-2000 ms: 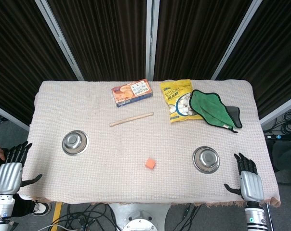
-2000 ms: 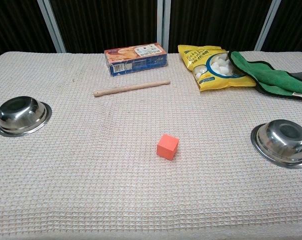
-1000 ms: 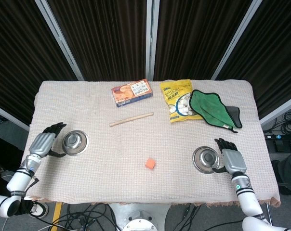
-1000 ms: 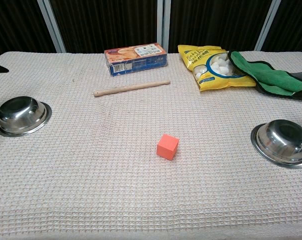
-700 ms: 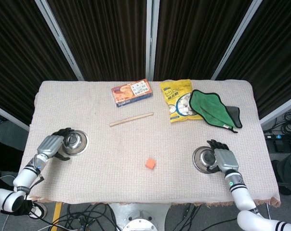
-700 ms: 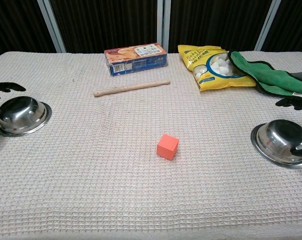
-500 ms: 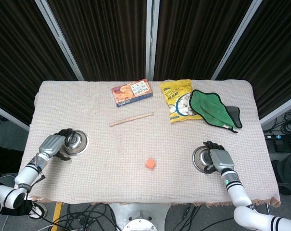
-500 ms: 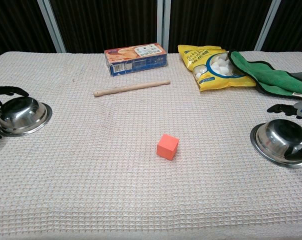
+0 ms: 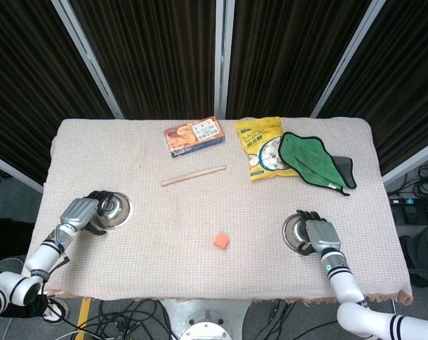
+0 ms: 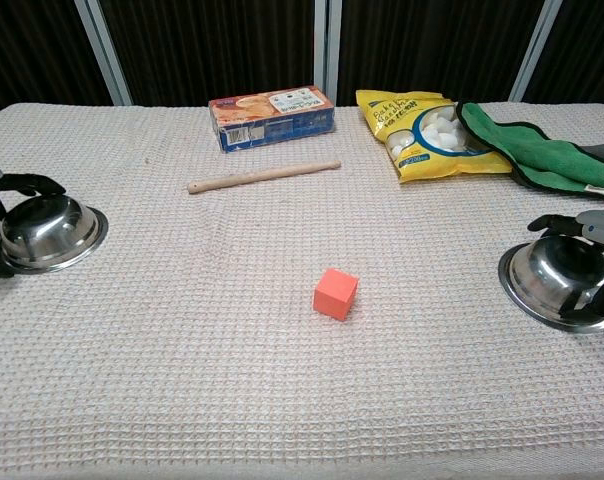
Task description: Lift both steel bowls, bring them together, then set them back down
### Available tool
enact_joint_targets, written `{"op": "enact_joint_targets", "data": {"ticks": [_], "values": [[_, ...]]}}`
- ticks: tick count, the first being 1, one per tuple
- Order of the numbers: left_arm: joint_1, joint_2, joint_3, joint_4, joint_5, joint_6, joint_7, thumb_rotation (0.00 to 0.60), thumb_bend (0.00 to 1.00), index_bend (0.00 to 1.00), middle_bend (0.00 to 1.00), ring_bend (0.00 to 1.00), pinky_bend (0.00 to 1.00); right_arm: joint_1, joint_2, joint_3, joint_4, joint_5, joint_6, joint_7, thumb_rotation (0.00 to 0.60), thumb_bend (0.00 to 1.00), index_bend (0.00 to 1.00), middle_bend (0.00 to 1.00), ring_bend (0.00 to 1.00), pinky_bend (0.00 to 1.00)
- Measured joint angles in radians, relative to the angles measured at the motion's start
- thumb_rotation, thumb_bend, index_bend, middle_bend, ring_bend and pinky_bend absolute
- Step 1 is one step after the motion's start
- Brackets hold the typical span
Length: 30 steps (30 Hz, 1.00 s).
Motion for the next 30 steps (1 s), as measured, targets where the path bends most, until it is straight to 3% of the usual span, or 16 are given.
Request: {"op": "enact_joint_targets", "data": {"ticks": [5, 15, 19, 22, 24, 30], "values": [[-0.003, 0.011, -0.02, -0.017, 0.002, 0.05, 0.0, 0.6, 0.01, 0.2, 0.13, 0.08, 0.29, -0.005, 0.011, -0.006, -0.006, -0.022, 0.025, 0.018, 0.6, 0.1, 0.06, 0.07, 0.01, 0.19], [-0.037, -0.01, 0.003, -0.021, 0.009, 0.005, 0.034, 0.6, 0.01, 0.19, 0.12, 0.08, 0.27, 0.018, 0.003, -0.019, 0.004, 0.012, 0.009, 0.007, 0.6, 0.1, 0.02, 0.05, 0.0, 0.19], [-0.05, -0.02, 0.005, -0.006, -0.001, -0.025, 0.039, 0.6, 0.01, 0.21, 0.14, 0.09, 0.31, 0.022, 0.0, -0.02, 0.008, 0.012, 0.014, 0.01, 0.6, 0.1, 0.03, 0.09, 0.02, 0.21], [-0.057, -0.027, 0.009, 0.005, -0.011, -0.041, 0.049, 0.6, 0.04, 0.25, 0.18, 0.2, 0.46, 0.022, -0.003, -0.024, 0.009, 0.003, 0.023, 0.013, 0.6, 0.1, 0.13, 0.16, 0.1, 0.27], [-0.054, -0.034, 0.012, 0.013, -0.019, -0.041, 0.055, 0.6, 0.06, 0.26, 0.22, 0.27, 0.54, 0.02, -0.008, -0.026, 0.013, -0.003, 0.032, 0.015, 0.6, 0.11, 0.24, 0.23, 0.18, 0.33], [-0.035, -0.046, 0.01, 0.025, -0.026, 0.003, 0.047, 0.6, 0.13, 0.4, 0.39, 0.37, 0.63, 0.015, -0.021, -0.027, 0.022, -0.016, 0.062, 0.017, 0.6, 0.13, 0.42, 0.35, 0.3, 0.44]]}}
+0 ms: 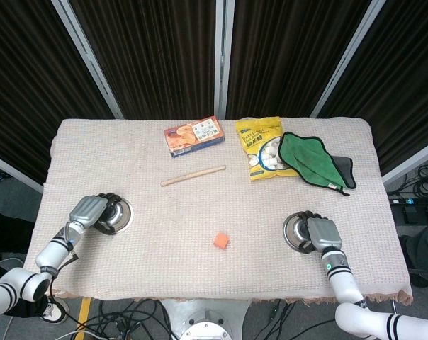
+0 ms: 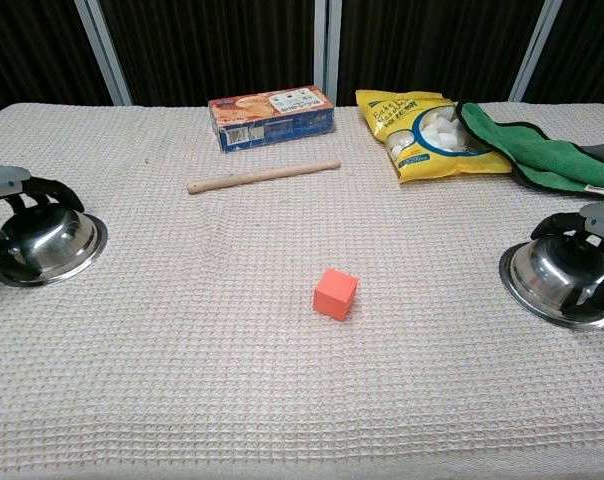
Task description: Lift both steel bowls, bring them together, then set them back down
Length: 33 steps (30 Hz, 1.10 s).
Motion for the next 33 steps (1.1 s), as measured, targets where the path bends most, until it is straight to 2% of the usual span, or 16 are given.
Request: {"op": "enact_joint_targets", "data": {"ticks": [4, 7, 10, 14, 16, 20, 23, 29, 33], "values": [[0.014, 0.011, -0.015, -0.016, 0.009, 0.076, -0.01, 0.6, 0.15, 0.44, 0.43, 0.4, 0.65, -0.015, 0.003, 0.011, -0.008, -0.044, 0.036, 0.036, 0.6, 0.14, 0.48, 0.4, 0.34, 0.48], [0.029, 0.039, -0.049, -0.066, 0.015, 0.173, -0.021, 0.6, 0.15, 0.44, 0.43, 0.42, 0.66, -0.039, 0.023, 0.034, -0.034, -0.114, 0.083, 0.114, 0.6, 0.14, 0.5, 0.41, 0.36, 0.49], [0.049, 0.064, -0.109, -0.154, 0.016, 0.314, -0.051, 0.6, 0.15, 0.45, 0.44, 0.45, 0.68, -0.067, 0.033, 0.067, -0.05, -0.224, 0.155, 0.242, 0.6, 0.15, 0.51, 0.41, 0.36, 0.5], [0.081, 0.082, -0.198, -0.353, 0.014, 0.514, -0.143, 0.6, 0.15, 0.45, 0.44, 0.45, 0.68, -0.09, -0.004, 0.125, -0.032, -0.364, 0.25, 0.504, 0.6, 0.15, 0.51, 0.41, 0.36, 0.5], [0.093, 0.083, -0.228, -0.452, 0.009, 0.558, -0.204, 0.6, 0.16, 0.45, 0.44, 0.46, 0.68, -0.091, -0.04, 0.15, -0.015, -0.407, 0.277, 0.642, 0.6, 0.16, 0.51, 0.41, 0.36, 0.5], [0.111, 0.084, -0.276, -0.643, -0.014, 0.58, -0.389, 0.6, 0.16, 0.45, 0.44, 0.48, 0.69, -0.078, -0.141, 0.203, 0.027, -0.473, 0.289, 0.995, 0.6, 0.2, 0.51, 0.41, 0.38, 0.51], [0.114, 0.082, -0.288, -0.705, -0.017, 0.574, -0.478, 0.6, 0.16, 0.45, 0.44, 0.48, 0.69, -0.051, -0.225, 0.237, 0.067, -0.509, 0.261, 1.236, 0.6, 0.2, 0.51, 0.41, 0.38, 0.51], [0.112, 0.063, -0.298, -0.72, -0.025, 0.558, -0.447, 0.6, 0.16, 0.46, 0.45, 0.48, 0.68, 0.033, -0.371, 0.3, 0.132, -0.571, 0.152, 1.633, 0.6, 0.2, 0.51, 0.42, 0.38, 0.51], [0.113, 0.056, -0.299, -0.708, -0.034, 0.552, -0.451, 0.6, 0.16, 0.46, 0.45, 0.48, 0.68, 0.101, -0.43, 0.339, 0.16, -0.613, 0.071, 1.822, 0.6, 0.2, 0.51, 0.42, 0.38, 0.51]]}}
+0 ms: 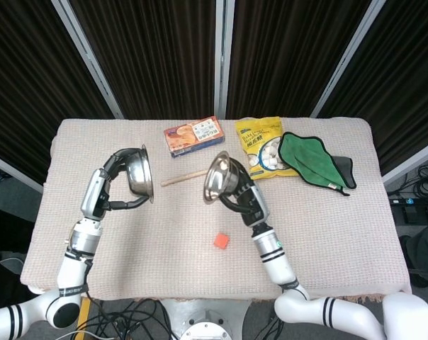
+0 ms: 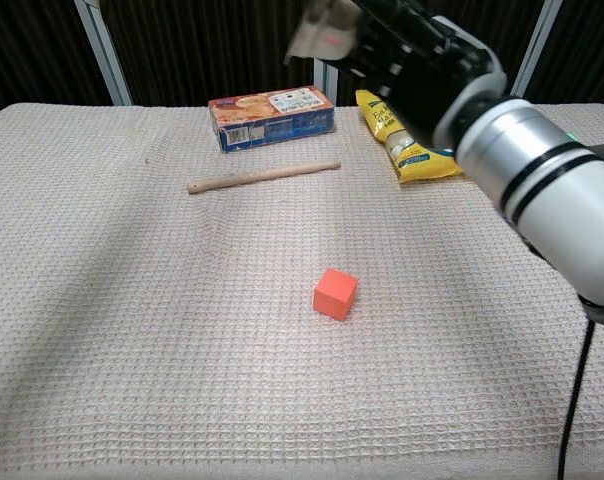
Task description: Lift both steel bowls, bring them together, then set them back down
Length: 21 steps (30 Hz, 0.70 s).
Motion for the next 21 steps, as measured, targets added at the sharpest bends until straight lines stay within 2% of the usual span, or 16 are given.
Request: {"op": "enact_joint_targets", "data": {"ticks": [4, 9, 15, 18, 21], "values": [[-0.002, -0.007, 0.004, 0.01, 0.006, -0.005, -0.002, 0.6, 0.16, 0.47, 0.45, 0.48, 0.68, 0.081, -0.034, 0.043, 0.029, -0.035, -0.075, 0.128, 0.6, 0.2, 0.51, 0.42, 0.38, 0.51], [-0.013, -0.011, 0.009, 0.014, 0.023, -0.022, -0.002, 0.6, 0.16, 0.47, 0.45, 0.48, 0.68, 0.174, -0.059, 0.092, 0.068, -0.048, -0.148, 0.165, 0.6, 0.21, 0.51, 0.42, 0.38, 0.51], [-0.036, -0.021, 0.019, 0.0, 0.063, -0.041, -0.003, 0.6, 0.16, 0.47, 0.45, 0.48, 0.67, 0.204, -0.066, 0.087, 0.089, -0.057, -0.175, 0.178, 0.6, 0.21, 0.51, 0.42, 0.38, 0.51], [-0.04, -0.023, 0.017, 0.0, 0.078, -0.03, 0.014, 0.6, 0.16, 0.47, 0.45, 0.48, 0.67, 0.239, -0.067, 0.09, 0.104, -0.052, -0.201, 0.181, 0.6, 0.22, 0.51, 0.42, 0.38, 0.51], [-0.036, -0.018, 0.012, 0.002, 0.08, -0.01, 0.026, 0.6, 0.16, 0.47, 0.45, 0.48, 0.67, 0.23, -0.056, 0.092, 0.108, -0.041, -0.193, 0.183, 0.6, 0.22, 0.51, 0.42, 0.38, 0.51]]}}
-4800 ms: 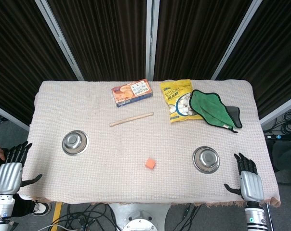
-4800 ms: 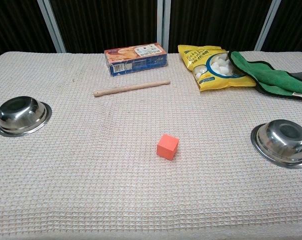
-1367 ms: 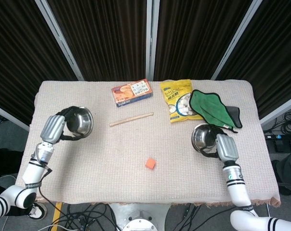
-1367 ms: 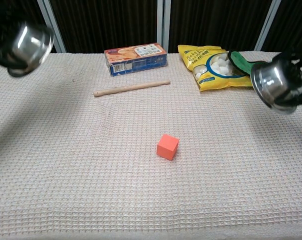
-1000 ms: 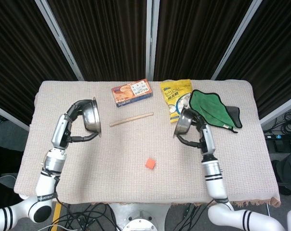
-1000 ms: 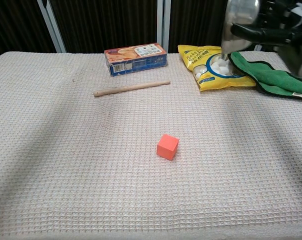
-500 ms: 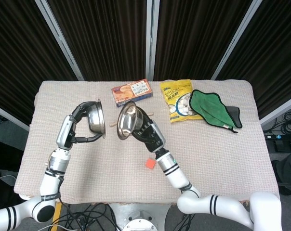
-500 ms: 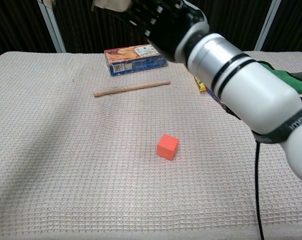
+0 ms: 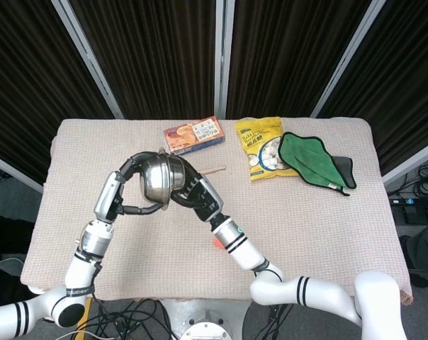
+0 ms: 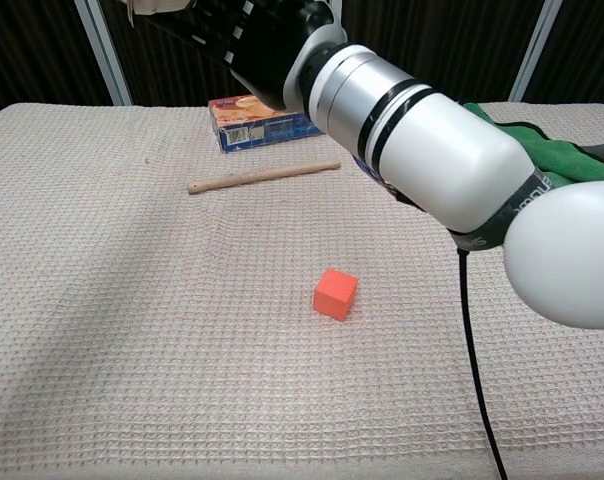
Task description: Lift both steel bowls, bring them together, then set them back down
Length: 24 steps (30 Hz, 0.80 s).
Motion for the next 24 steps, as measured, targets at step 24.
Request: {"op": "enact_joint_targets", "data": {"ticks": [24], "values": [[-0.023, 0.007, -0.019, 0.032, -0.027, -0.012, 0.001, 0.6, 0.16, 0.47, 0.46, 0.48, 0.68, 0.004, 0.052, -0.047, 0.009, -0.029, 0.029, -0.005, 0.6, 0.23, 0.51, 0.42, 0.38, 0.51]]}}
